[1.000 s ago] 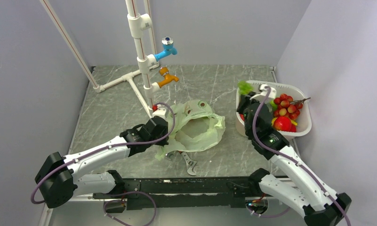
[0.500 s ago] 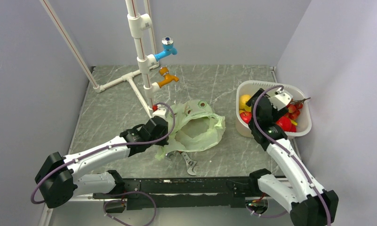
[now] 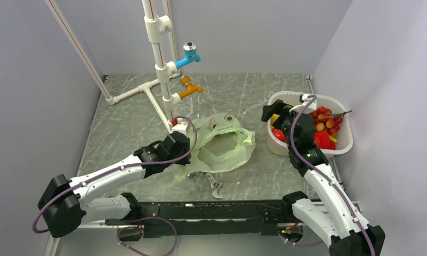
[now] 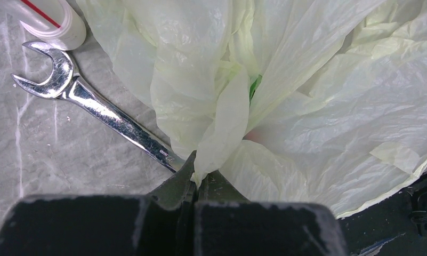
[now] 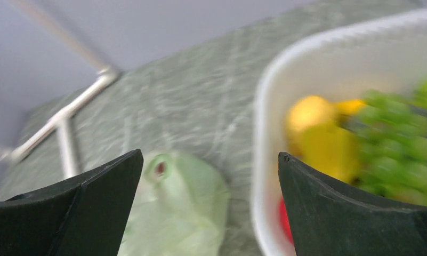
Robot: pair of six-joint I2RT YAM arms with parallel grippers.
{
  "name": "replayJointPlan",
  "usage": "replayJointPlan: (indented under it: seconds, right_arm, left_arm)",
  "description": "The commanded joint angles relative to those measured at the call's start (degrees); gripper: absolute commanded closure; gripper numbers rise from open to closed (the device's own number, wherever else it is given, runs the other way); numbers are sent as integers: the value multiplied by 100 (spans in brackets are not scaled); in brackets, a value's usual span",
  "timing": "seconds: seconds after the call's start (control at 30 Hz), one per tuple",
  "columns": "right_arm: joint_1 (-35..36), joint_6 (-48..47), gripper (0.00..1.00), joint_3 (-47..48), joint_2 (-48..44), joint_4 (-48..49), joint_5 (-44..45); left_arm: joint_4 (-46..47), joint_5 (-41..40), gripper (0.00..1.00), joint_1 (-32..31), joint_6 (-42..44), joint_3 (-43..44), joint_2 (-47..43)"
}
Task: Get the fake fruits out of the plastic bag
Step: Take out the fake fruit from the plastic bag.
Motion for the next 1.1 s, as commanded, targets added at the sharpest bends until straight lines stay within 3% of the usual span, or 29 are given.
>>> replayJointPlan:
  seconds: [0.0,0.07,0.23,0.4,0.57,0.7,0.8,0.93,1.07]
  right_arm:
    - [300,-500,0,177,9,1056,-2456]
    - [778,-678,0,277,30,1206,-2902]
    - [2569,-1355,2,423,176,1400,-2801]
    - [3697,-1737,18,417,805,1287,-2424]
    - [3895,-1611,31,-381,906,1674,-1519]
    - [3884,-1427,53,-888,1188,2046,-299]
    - [3885,-1137,49,-1052,1606,2484,337]
    - [3869,-1151,42,-1344,2222,3795,641]
    - [3805,-1133,39,-968,2991,4113,1139]
  left_arm:
    - [85,73,100,2,54,236,2]
    - [77,66,100,3,58,253,0]
    - [19,55,100,0,61,365,5]
    - [-40,44,100,-4,107,483,15]
    - [-109,53,100,-5,145,598,-10]
    - [-41,164,100,1,133,668,-43]
    - [-6,205,100,0,127,687,-34]
    - [16,453,100,1,123,827,27]
    - [82,820,100,-28,92,914,-91]
